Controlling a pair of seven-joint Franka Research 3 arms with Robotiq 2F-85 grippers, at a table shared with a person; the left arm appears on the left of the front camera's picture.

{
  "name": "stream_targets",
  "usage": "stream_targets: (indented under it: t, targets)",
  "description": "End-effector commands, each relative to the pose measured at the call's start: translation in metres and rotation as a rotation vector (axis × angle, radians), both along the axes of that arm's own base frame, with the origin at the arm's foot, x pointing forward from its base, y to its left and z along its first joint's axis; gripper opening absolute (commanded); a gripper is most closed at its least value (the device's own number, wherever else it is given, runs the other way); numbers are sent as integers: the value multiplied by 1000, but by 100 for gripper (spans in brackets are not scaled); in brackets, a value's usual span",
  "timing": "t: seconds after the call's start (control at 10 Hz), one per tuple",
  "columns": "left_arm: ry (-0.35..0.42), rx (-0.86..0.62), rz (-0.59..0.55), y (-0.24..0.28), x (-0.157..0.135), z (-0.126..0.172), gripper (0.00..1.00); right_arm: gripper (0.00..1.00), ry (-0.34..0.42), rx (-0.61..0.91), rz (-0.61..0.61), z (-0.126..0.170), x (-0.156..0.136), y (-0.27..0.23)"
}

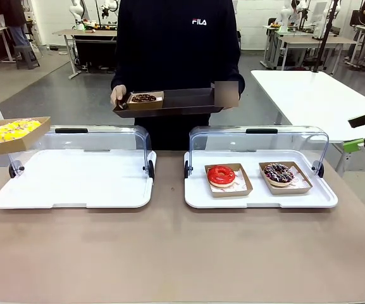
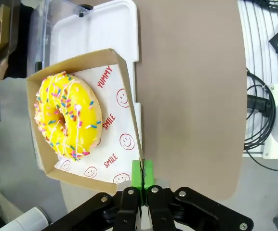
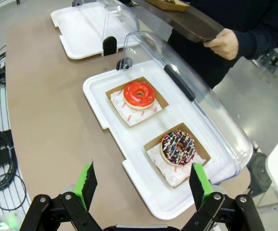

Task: Provide the desired donut to the person.
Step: Pick up and lift the Paper togo box containing the Donut pointed at by the person, then place the picked Paper togo box onto the Handle tray extended by the person.

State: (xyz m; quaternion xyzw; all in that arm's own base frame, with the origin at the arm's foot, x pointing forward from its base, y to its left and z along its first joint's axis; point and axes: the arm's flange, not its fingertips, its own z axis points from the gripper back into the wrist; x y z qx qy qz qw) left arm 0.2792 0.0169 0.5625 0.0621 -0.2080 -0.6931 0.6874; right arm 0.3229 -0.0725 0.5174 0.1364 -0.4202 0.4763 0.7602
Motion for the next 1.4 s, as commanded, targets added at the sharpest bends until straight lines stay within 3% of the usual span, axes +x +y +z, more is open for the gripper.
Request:
stream_targets:
  t: [0.0, 1.3]
  targets:
    - [-41, 12, -3, -1, -1, 8, 0, 100, -8, 21, 10, -1, 2, 0]
    - [-41, 12, -3, -1, -1, 8, 0, 100, -8, 21, 10, -1, 2, 0]
